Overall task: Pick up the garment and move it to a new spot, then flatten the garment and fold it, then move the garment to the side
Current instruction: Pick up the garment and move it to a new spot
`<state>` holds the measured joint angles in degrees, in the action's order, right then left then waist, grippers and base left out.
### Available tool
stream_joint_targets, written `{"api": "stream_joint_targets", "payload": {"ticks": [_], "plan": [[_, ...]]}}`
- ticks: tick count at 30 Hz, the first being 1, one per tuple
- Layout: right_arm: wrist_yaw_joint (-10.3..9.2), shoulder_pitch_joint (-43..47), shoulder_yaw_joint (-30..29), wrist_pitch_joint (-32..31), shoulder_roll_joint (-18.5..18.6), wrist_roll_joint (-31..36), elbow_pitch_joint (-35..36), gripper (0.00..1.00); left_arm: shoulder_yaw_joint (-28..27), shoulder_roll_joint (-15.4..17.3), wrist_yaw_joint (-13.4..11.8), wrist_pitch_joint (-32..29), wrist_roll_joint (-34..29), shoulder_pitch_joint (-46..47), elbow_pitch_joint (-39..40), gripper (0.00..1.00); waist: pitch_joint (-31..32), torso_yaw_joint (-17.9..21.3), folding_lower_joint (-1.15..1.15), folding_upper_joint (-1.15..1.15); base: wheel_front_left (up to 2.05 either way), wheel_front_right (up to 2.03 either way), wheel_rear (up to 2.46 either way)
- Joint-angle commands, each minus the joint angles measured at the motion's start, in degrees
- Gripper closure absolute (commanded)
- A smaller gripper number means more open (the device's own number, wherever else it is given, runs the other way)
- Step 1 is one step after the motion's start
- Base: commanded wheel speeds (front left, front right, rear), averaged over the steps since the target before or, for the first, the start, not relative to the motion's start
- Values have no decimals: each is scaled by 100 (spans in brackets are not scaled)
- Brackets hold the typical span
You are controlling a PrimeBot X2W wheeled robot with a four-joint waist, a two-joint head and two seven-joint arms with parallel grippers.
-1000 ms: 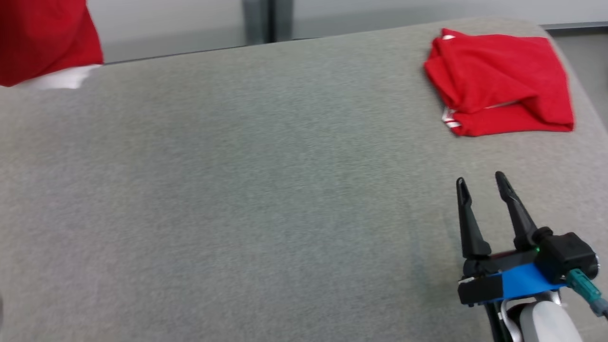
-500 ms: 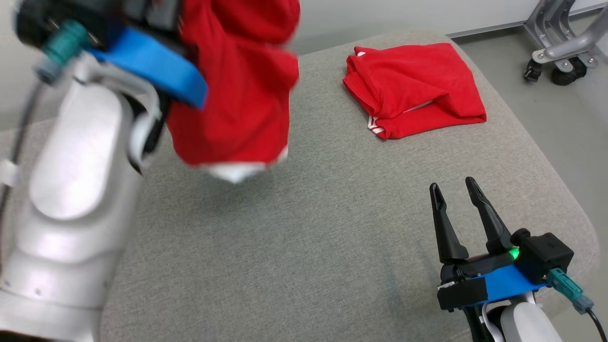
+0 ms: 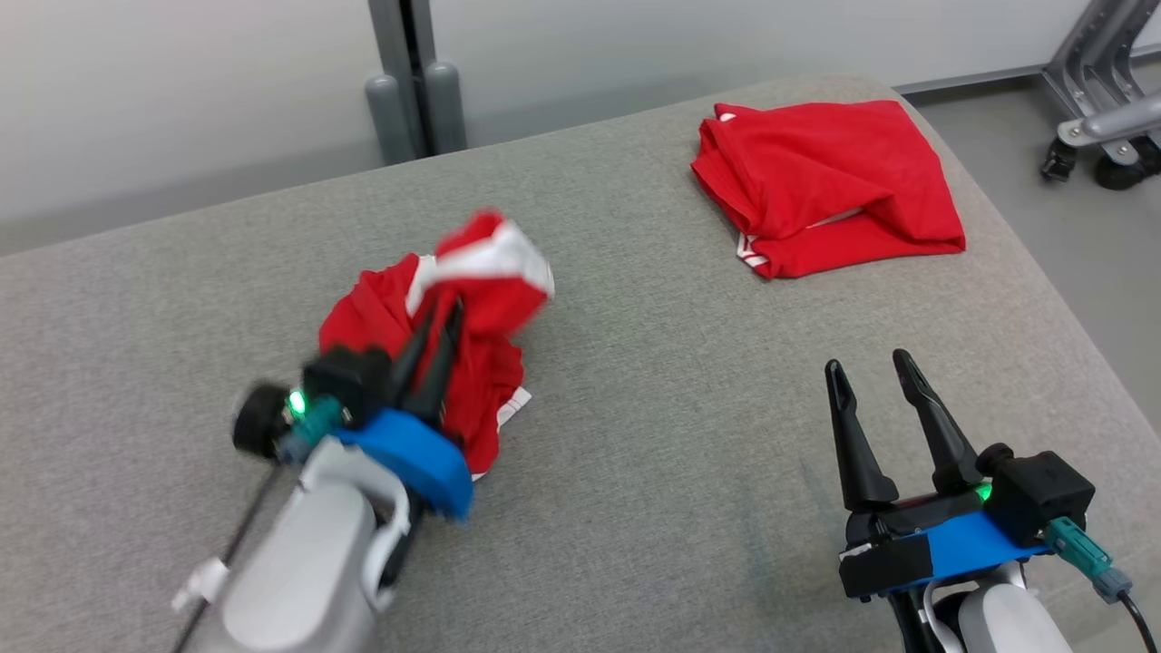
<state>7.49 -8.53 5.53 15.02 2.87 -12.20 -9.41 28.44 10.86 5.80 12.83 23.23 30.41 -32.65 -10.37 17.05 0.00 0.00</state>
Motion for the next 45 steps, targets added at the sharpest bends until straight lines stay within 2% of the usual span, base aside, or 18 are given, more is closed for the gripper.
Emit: {"api": "stream_joint_targets", "payload": {"ticks": [1, 3, 4, 5, 6, 13, 24, 32, 45], "plan": [[1, -13, -29, 19, 5, 52, -19, 0, 54, -55, 5, 58, 25, -185, -46, 100, 15, -44, 0, 0, 0, 0, 0], [1, -13, -61, 19, 5, 79, -35, 0, 154, -129, 23, 102, 36, -459, -148, 100, 41, -112, 0, 0, 0, 0, 0], [1, -13, -85, 20, 5, 99, -44, 0, 201, -166, 29, 118, 36, -551, -187, 97, 56, -152, 0, 0, 0, 0, 0], [1, -12, -76, 20, 3, 115, -58, 0, 243, -187, 31, 142, 11, -632, -218, 24, 71, -183, 0, 0, 0, 0, 0], [1, -11, -73, 20, 4, 129, -68, 0, 273, -217, 24, 156, -2, -678, -240, 0, 89, -221, 0, 0, 0, 0, 0], [1, 148, -131, 20, 6, 168, -170, 0, -34, -290, -86, 239, -105, -700, 208, 0, 343, -607, 0, 0, 0, 0, 0], [1, 257, -342, 19, 6, 219, -217, 0, -1287, 70, -333, 239, -519, -1378, 1458, 0, 601, -1191, 0, 0, 0, 0, 0], [1, 391, -475, 19, 6, 250, -281, 0, -2152, 98, -292, 240, -836, -2165, 1907, 0, 800, -1534, 0, 0, 0, 0, 0], [1, 672, -694, 19, 7, 268, -469, 0, -2667, -168, -93, 241, -1224, -2945, 1853, 0, 1078, -1965, 0, 0, 0, 0, 0]]}}
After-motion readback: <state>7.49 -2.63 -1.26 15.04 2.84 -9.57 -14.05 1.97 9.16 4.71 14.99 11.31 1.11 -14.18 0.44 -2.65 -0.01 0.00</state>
